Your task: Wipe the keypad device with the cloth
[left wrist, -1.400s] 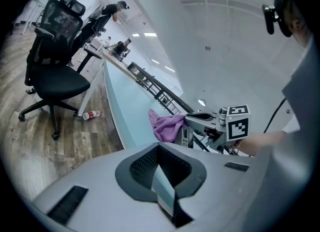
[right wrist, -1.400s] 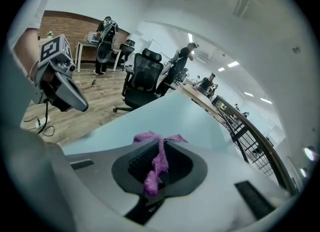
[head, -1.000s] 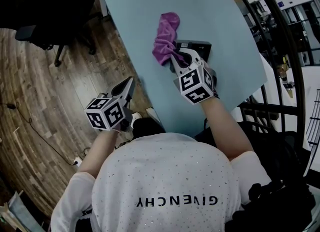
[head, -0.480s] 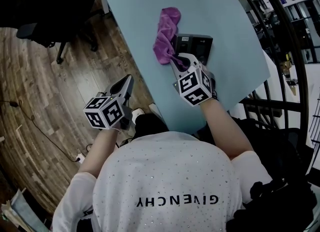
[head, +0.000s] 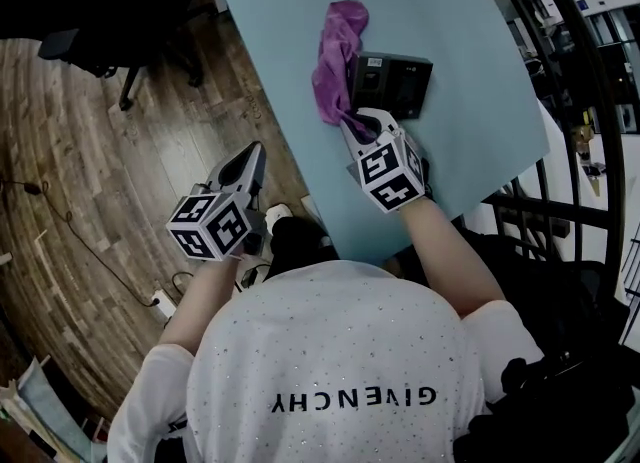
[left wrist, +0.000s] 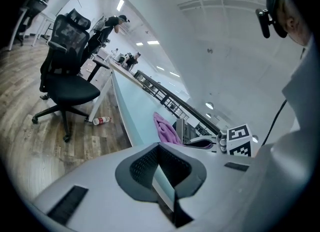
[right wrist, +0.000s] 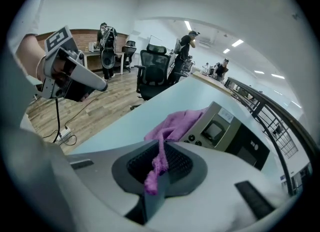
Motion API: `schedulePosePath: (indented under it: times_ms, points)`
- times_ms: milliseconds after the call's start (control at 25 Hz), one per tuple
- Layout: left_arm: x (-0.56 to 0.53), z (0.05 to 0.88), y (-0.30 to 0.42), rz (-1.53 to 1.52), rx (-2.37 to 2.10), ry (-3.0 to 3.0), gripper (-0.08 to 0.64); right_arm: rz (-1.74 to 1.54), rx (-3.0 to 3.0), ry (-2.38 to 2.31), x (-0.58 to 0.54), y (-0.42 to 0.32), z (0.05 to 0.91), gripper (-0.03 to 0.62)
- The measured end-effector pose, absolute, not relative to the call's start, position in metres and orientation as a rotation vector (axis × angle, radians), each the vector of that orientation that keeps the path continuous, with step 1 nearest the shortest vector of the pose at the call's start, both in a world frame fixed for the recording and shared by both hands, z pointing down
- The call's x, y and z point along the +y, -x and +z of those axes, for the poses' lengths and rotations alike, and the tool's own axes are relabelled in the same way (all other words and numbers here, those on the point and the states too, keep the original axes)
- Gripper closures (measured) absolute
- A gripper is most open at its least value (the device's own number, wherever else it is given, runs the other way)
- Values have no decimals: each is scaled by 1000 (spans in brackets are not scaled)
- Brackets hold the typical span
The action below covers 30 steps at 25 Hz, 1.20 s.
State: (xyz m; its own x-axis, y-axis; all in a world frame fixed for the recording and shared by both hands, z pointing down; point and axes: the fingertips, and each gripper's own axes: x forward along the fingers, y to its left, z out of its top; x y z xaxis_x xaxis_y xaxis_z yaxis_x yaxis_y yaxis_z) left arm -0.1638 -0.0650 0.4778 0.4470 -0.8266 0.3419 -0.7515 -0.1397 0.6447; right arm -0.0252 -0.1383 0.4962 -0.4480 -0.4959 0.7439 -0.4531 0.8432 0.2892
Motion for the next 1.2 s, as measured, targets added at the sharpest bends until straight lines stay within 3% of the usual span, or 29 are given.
schedulePosePath:
  times_ms: [600, 840, 1200]
  points:
    - [-34, 460, 74, -110, -1296, -1955, 558, 275, -2289, -574, -50, -28, 503, 561]
    - [-14, 427, 31, -123, -1304, -2026, 560, 409, -2295, -690, -20, -102, 495, 561]
    - [-9, 354, 5, -209, -1378, -2119, 558, 644, -2638, -833, -29, -149, 398, 561]
